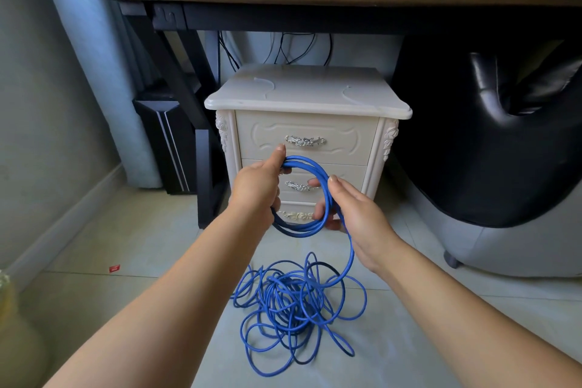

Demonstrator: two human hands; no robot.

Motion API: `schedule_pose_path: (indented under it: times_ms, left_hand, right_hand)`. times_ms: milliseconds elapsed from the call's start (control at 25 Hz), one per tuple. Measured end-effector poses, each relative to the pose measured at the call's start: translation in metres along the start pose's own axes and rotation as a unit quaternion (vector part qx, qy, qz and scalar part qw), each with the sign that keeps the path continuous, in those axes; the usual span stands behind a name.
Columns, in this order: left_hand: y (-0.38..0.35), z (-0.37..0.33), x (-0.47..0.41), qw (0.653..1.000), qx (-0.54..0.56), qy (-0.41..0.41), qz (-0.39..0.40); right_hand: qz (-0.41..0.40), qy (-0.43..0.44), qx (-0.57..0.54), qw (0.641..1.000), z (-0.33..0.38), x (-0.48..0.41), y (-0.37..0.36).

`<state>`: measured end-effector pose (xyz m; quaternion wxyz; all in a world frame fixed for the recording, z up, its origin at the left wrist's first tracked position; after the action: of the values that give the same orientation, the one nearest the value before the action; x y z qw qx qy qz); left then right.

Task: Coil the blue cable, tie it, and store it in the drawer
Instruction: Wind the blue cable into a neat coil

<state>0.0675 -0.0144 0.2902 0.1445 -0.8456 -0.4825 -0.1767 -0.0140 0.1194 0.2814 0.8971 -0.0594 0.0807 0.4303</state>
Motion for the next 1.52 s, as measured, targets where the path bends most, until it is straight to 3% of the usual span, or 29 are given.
schedule_pose_path:
  times_ms: [120, 240, 400, 480, 600, 720, 960, 1040, 1200, 1400, 1520]
  left_hand:
    - [-0.003, 0.004, 0.0, 0.999, 0.035, 0.027, -0.001]
    - [-0.014, 0.005, 0.005, 0.994, 0.066, 0.035, 0.081]
    - [-0.019, -0.002, 0.018, 0.987, -0.059, -0.017, 0.151]
    - [-0.019, -0.009, 0.025, 0.974, -0.129, -0.079, 0.17]
    - [-0.024, -0.018, 0.04, 0.923, -0.257, -0.23, 0.172]
    - [-0.024, -0.021, 0.044, 0.876, -0.332, -0.326, 0.128]
    - [-0.024, -0.019, 0.039, 0.931, -0.209, -0.265, 0.138]
    - [-0.027, -0.012, 0.037, 0.946, -0.17, -0.212, 0.179]
    - [-0.035, -0.005, 0.037, 0.953, 0.009, -0.075, 0.295]
    - [-0.03, -0.008, 0.037, 0.963, 0.128, -0.049, 0.232]
    - [-0.025, -0.003, 0.031, 0.958, 0.218, -0.022, 0.186]
  right_hand:
    - [-0.005, 0.019, -0.011, 1.0, 0.005, -0.002, 0.0]
    - [-0.01, 0.037, -0.012, 0.999, 0.008, -0.007, 0.004]
    - [0.021, 0.039, 0.078, 0.996, 0.01, -0.013, 0.011]
    - [0.051, 0.044, 0.156, 0.985, 0.013, -0.015, 0.012]
    - [0.075, 0.051, 0.265, 0.96, 0.022, -0.017, 0.013]
    - [0.07, 0.056, 0.265, 0.96, 0.025, -0.015, 0.014]
    - [-0.074, 0.065, 0.049, 0.994, 0.023, -0.015, 0.022]
    - [-0.085, 0.052, -0.047, 0.994, 0.026, -0.014, 0.019]
    - [-0.062, -0.023, -0.18, 0.981, 0.03, -0.014, 0.014]
    - [-0.004, -0.081, -0.227, 0.97, 0.024, -0.007, 0.008]
    - [-0.02, -0.082, -0.278, 0.957, 0.009, -0.002, 0.004]
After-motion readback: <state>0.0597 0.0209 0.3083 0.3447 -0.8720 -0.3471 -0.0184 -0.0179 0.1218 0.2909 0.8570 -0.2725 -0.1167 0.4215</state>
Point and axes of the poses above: each hand's wrist, its own x-axis away from the middle knuckle, its own y-axis out of the back of the hand, z = x × y, the point moved 6 cm from there along -x, towards the middle knuckle, and after that the axes turned 12 degrees about y, right-handed, at the moved point
